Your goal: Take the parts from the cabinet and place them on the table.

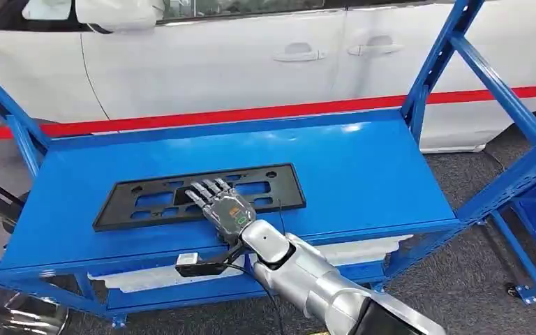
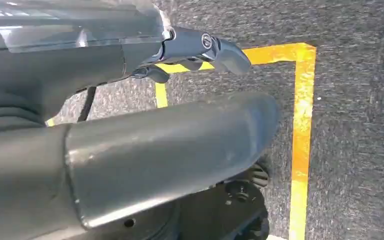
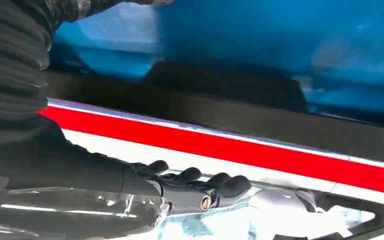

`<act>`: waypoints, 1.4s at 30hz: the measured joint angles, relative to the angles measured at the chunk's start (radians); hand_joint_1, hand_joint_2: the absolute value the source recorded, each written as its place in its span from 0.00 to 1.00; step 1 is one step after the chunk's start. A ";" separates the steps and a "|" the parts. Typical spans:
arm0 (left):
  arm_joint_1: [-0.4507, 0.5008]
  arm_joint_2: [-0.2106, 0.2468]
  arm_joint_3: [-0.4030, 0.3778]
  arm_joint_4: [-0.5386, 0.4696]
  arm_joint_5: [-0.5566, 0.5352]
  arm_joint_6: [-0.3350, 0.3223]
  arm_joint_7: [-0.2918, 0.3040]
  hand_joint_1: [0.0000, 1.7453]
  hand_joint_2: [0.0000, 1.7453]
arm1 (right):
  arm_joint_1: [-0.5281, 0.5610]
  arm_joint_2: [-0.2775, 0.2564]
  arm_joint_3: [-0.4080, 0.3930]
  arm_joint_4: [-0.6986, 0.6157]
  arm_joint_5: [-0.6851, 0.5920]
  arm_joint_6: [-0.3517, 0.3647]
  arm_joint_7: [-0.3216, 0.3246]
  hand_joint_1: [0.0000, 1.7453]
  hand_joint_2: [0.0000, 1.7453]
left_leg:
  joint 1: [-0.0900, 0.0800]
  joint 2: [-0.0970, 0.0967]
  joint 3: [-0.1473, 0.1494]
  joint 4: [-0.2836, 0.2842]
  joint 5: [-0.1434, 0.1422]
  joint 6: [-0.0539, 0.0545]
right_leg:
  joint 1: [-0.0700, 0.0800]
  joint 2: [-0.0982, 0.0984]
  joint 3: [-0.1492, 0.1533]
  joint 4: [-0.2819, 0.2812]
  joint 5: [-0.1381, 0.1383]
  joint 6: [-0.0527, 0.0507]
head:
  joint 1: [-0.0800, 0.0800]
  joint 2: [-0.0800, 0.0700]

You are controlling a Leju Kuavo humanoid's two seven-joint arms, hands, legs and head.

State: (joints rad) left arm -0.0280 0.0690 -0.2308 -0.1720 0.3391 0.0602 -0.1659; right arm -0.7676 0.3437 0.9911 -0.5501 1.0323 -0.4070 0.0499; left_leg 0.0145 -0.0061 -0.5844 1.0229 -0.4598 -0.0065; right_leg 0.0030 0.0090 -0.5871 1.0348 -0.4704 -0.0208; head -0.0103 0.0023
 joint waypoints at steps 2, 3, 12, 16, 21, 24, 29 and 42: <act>0.002 0.000 0.000 0.000 0.000 0.000 0.000 0.00 0.00 | -0.001 0.002 0.000 0.003 0.000 0.000 0.000 0.00 1.00 | -0.001 0.000 0.001 -0.003 0.003 0.010 | -0.001 0.001 0.003 -0.004 0.002 0.008 | 0.000 0.000; 0.001 0.000 0.000 0.000 0.000 0.000 0.000 0.00 0.00 | -0.002 0.002 0.000 0.005 0.001 0.000 0.000 0.00 1.00 | 0.008 0.003 0.006 -0.011 0.008 0.019 | 0.001 0.002 0.002 0.000 -0.005 0.013 | 0.000 0.000; 0.000 0.001 -0.005 0.000 -0.004 0.003 -0.008 0.00 0.00 | -0.013 0.002 0.027 0.042 0.177 -0.047 0.169 0.97 1.00 | 0.007 0.003 0.005 -0.009 0.008 0.028 | -0.015 -0.004 -0.037 0.091 -0.013 0.028 | 0.000 0.000; -0.002 0.002 -0.005 0.000 -0.006 0.002 -0.015 0.00 0.00 | -0.037 0.005 0.029 0.060 0.220 -0.053 0.203 0.92 1.00 | 0.001 0.003 -0.004 -0.008 0.010 0.005 | -0.003 -0.002 -0.005 0.001 0.000 0.013 | 0.000 0.000; -0.003 0.009 -0.007 0.000 -0.014 -0.042 -0.051 0.00 0.00 | -0.060 0.008 0.029 0.080 0.232 -0.013 0.208 0.78 1.00 | 0.008 0.004 -0.065 0.128 -0.077 -0.016 | -0.012 -0.006 0.003 -0.022 0.014 -0.013 | 0.000 0.000; 0.000 0.011 -0.009 0.000 -0.014 -0.063 -0.064 0.00 0.00 | -0.063 0.008 0.027 0.096 0.232 0.004 0.209 0.80 1.00 | 0.008 0.004 -0.150 0.303 -0.127 -0.023 | -0.009 -0.009 0.003 -0.018 0.012 -0.017 | 0.000 0.000; -0.001 0.019 -0.014 0.000 -0.013 -0.068 -0.069 0.00 0.00 | -0.080 0.008 0.021 0.109 0.232 0.020 0.209 0.94 1.00 | 0.005 0.004 -0.011 0.012 0.006 -0.019 | -0.001 -0.005 0.006 0.004 -0.009 -0.001 | 0.000 0.000; -0.002 0.021 -0.014 0.000 0.002 -0.134 -0.131 0.00 0.00 | -0.095 0.009 0.012 0.113 0.228 0.049 0.197 0.95 1.00 | 0.010 0.006 -0.013 -0.001 0.016 0.027 | -0.006 -0.004 -0.032 0.088 -0.070 0.028 | 0.000 0.000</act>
State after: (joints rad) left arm -0.0296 0.0900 -0.2449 -0.1720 0.3407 -0.0735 -0.2967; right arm -0.8624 0.3529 1.0029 -0.4368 1.2604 -0.3582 0.2468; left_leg 0.0248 -0.0004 -0.5978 1.0218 -0.4434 0.0202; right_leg -0.0034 0.0048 -0.6194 1.1231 -0.5406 0.0070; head -0.0107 0.0027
